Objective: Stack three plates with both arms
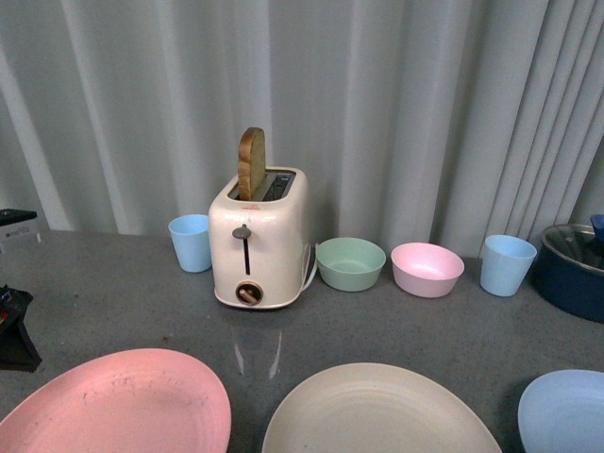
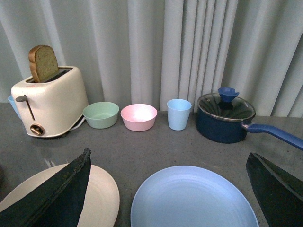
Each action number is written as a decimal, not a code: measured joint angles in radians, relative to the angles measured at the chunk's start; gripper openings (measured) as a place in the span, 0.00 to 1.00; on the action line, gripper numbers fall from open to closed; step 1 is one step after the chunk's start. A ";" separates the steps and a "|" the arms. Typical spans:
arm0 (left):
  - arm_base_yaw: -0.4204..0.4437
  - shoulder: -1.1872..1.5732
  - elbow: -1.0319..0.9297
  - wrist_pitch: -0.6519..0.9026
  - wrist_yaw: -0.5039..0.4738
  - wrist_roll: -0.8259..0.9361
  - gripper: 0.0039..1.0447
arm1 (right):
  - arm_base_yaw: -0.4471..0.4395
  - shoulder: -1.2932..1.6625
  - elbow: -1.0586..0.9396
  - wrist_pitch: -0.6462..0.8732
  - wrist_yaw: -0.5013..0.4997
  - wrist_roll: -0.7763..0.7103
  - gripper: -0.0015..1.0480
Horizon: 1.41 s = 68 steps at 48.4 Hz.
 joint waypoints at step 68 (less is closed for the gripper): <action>-0.050 0.203 -0.082 0.226 -0.100 -0.047 0.61 | 0.000 0.000 0.000 0.000 0.000 0.000 0.93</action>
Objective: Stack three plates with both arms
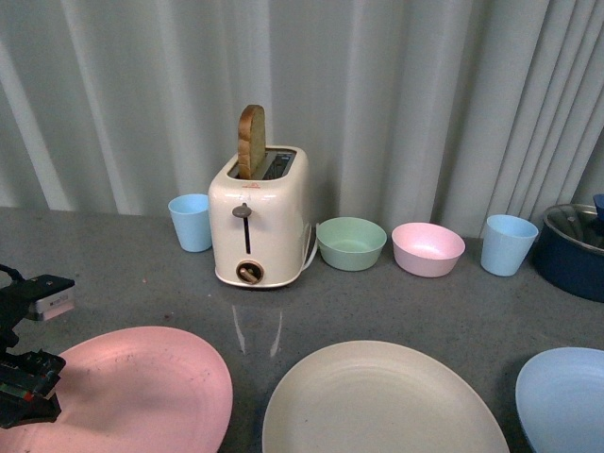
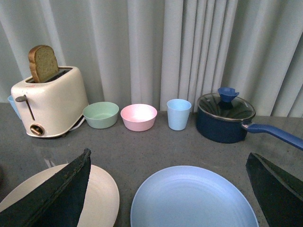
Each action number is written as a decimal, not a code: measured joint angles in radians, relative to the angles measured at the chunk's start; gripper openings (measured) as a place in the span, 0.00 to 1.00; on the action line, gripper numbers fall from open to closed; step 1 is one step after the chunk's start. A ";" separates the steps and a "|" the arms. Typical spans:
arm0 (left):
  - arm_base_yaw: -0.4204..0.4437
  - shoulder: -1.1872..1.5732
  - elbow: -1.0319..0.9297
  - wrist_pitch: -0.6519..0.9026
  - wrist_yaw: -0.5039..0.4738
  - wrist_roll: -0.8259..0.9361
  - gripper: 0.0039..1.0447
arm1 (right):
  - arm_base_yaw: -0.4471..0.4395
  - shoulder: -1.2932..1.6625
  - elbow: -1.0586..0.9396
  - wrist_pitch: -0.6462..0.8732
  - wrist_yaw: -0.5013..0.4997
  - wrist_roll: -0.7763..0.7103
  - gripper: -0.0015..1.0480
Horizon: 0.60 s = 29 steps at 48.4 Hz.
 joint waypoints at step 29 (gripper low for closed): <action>0.000 0.002 0.048 -0.037 0.003 -0.009 0.04 | 0.000 0.000 0.000 0.000 0.000 0.000 0.93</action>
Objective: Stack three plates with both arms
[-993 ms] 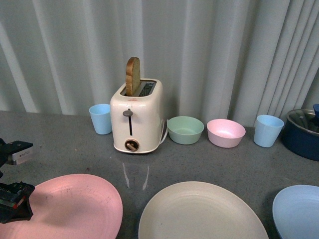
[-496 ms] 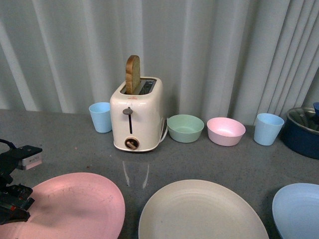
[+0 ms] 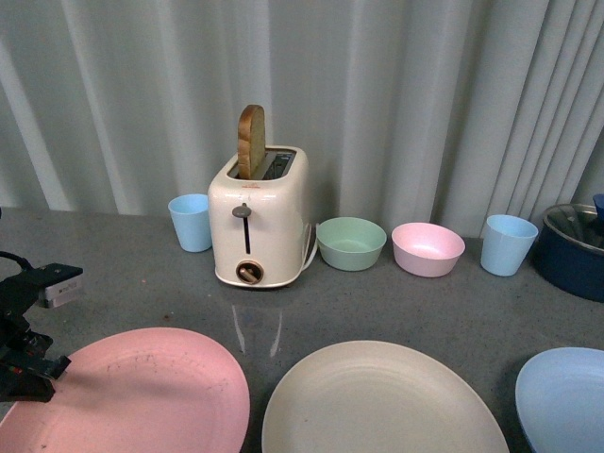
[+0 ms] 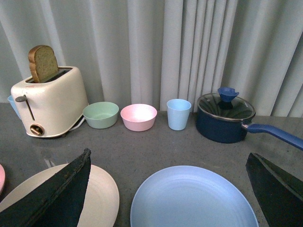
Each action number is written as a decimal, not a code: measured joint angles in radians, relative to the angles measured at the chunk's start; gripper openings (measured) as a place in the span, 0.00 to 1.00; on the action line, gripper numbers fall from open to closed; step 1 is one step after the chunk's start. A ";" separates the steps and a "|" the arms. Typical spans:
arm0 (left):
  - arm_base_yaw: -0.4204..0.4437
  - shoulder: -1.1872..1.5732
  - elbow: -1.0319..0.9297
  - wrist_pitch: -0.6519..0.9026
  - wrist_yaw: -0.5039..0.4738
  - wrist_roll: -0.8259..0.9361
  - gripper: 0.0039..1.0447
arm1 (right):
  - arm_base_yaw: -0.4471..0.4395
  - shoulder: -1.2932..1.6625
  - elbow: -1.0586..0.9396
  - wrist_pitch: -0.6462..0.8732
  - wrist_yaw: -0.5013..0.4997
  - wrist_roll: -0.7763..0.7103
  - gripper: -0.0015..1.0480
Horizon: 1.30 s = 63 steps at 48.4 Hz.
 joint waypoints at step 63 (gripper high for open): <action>-0.308 -0.227 0.035 -0.166 0.251 -0.431 0.03 | 0.000 0.000 0.000 0.000 0.000 0.000 0.93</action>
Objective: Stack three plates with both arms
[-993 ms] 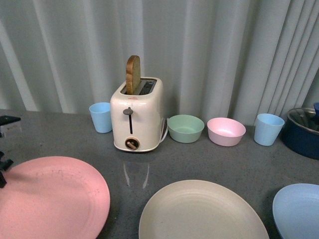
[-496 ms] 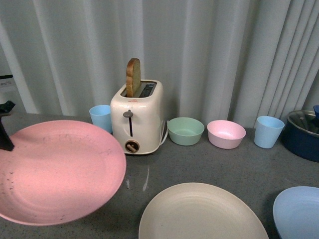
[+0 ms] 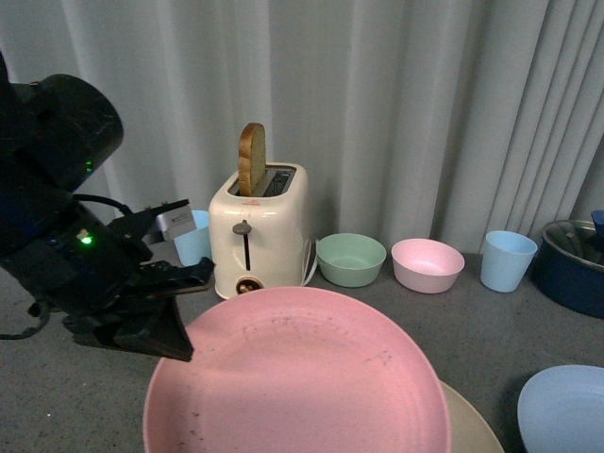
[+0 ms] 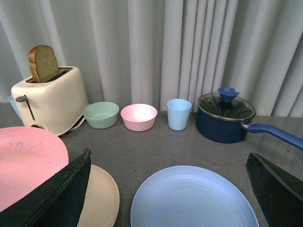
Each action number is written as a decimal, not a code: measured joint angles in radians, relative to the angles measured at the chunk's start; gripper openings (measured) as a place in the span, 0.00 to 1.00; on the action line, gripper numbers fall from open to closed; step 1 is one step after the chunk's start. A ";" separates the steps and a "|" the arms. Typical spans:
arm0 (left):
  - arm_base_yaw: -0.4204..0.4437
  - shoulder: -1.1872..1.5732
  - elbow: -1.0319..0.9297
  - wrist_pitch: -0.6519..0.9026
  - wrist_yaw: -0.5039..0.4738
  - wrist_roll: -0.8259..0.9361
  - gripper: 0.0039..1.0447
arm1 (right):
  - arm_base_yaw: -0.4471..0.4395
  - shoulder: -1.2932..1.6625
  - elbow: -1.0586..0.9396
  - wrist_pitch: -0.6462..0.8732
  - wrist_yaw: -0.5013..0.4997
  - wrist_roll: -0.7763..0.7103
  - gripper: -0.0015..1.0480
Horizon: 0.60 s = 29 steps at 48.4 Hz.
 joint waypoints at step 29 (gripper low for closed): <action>-0.163 0.176 0.105 0.097 -0.107 -0.124 0.03 | 0.000 0.000 0.000 0.000 0.000 0.000 0.93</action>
